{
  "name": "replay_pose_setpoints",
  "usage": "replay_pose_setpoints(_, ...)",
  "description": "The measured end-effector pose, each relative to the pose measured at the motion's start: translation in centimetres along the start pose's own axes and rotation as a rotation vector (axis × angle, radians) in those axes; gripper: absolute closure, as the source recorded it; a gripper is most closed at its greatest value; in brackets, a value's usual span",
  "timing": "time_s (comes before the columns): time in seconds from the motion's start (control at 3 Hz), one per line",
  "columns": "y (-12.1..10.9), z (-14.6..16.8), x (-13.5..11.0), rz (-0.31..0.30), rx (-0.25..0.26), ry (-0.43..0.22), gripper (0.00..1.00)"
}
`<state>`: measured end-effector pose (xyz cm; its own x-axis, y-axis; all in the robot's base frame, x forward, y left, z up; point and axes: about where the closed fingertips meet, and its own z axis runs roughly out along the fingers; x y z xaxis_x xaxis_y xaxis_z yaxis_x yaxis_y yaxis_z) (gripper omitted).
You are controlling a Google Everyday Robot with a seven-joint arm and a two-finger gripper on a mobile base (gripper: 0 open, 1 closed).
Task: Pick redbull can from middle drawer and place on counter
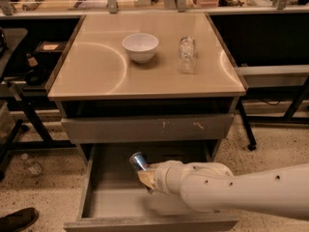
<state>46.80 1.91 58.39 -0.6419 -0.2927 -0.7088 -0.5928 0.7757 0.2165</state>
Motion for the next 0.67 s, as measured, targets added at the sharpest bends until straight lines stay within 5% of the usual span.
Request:
replay_pose_setpoints(0.33,2.58,-4.90,-3.83,-0.013,0.048,-0.012,1.00)
replay_pose_setpoints(0.67,2.59,-4.90,-3.84,-0.014,0.048,-0.012,1.00)
